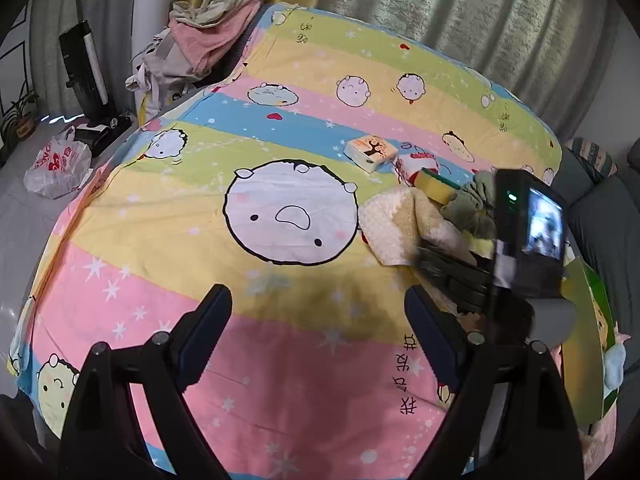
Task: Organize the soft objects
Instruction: 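Move the right gripper back over the quilt and grasp the cream fuzzy cloth, then lift the cream cloth with the right gripper and swing it over the quilt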
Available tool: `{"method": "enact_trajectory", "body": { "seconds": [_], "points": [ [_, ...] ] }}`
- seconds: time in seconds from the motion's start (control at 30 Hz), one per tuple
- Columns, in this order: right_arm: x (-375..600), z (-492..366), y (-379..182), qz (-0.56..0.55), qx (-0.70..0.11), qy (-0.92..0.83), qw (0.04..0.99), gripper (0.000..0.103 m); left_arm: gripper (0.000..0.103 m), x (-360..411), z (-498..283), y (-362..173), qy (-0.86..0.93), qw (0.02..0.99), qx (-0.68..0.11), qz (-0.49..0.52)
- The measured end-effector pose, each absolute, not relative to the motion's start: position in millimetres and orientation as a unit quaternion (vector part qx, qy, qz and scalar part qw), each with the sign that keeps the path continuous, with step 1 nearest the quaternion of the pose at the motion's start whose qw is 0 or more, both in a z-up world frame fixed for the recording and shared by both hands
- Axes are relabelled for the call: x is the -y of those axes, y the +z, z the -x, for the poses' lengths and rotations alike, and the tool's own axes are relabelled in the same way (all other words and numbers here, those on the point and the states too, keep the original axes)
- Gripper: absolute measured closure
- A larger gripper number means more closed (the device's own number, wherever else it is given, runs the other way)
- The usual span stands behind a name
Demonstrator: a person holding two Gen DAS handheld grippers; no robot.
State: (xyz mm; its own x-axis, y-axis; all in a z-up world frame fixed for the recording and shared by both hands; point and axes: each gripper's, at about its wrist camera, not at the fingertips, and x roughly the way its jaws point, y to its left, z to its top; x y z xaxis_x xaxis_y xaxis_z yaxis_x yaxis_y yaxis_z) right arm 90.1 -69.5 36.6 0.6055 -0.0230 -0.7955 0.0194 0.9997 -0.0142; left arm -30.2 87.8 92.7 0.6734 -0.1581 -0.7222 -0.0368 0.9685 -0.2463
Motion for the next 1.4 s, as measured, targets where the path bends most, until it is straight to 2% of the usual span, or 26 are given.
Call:
{"method": "enact_trajectory", "body": {
  "seconds": [0.03, 0.07, 0.13, 0.33, 0.53, 0.9, 1.17, 1.4],
  "points": [
    [71.6, -86.6, 39.4, 0.010, -0.440, -0.019, 0.898, 0.074, 0.015, -88.2, 31.1, 93.4, -0.034, 0.907, -0.402, 0.122],
    [76.7, -83.5, 43.2, 0.007, -0.439, -0.024, 0.898, 0.080, 0.015, -88.6, 31.1, 94.0, -0.035, 0.907, -0.401, 0.122],
    [92.0, -73.8, 54.4, -0.037, -0.446, 0.006, 0.894, 0.083, 0.015, -89.5, 31.5, 94.6, -0.038, 0.907, -0.400, 0.123],
    [110.9, -14.9, 106.8, -0.102, -0.423, 0.103, 0.895, 0.083, 0.015, -93.5, 32.4, 94.6, -0.043, 0.905, -0.401, 0.136],
    [112.5, 42.7, 149.6, -0.122, -0.385, 0.172, 0.899, 0.083, 0.015, -95.0, 33.4, 94.0, -0.050, 0.902, -0.404, 0.146],
    [113.5, 94.5, 186.1, -0.090, -0.340, 0.181, 0.919, 0.083, 0.015, -87.0, 35.5, 93.0, -0.056, 0.900, -0.410, 0.137],
    [114.4, 136.8, 231.9, -0.097, -0.244, 0.207, 0.942, 0.083, 0.015, -90.7, 48.2, 97.7, -0.058, 0.903, -0.405, 0.131],
    [101.4, 151.3, 239.7, -0.088, -0.255, 0.225, 0.936, 0.083, 0.015, -107.7, 64.1, 100.7, -0.040, 0.908, -0.396, 0.128]
  ]
}}
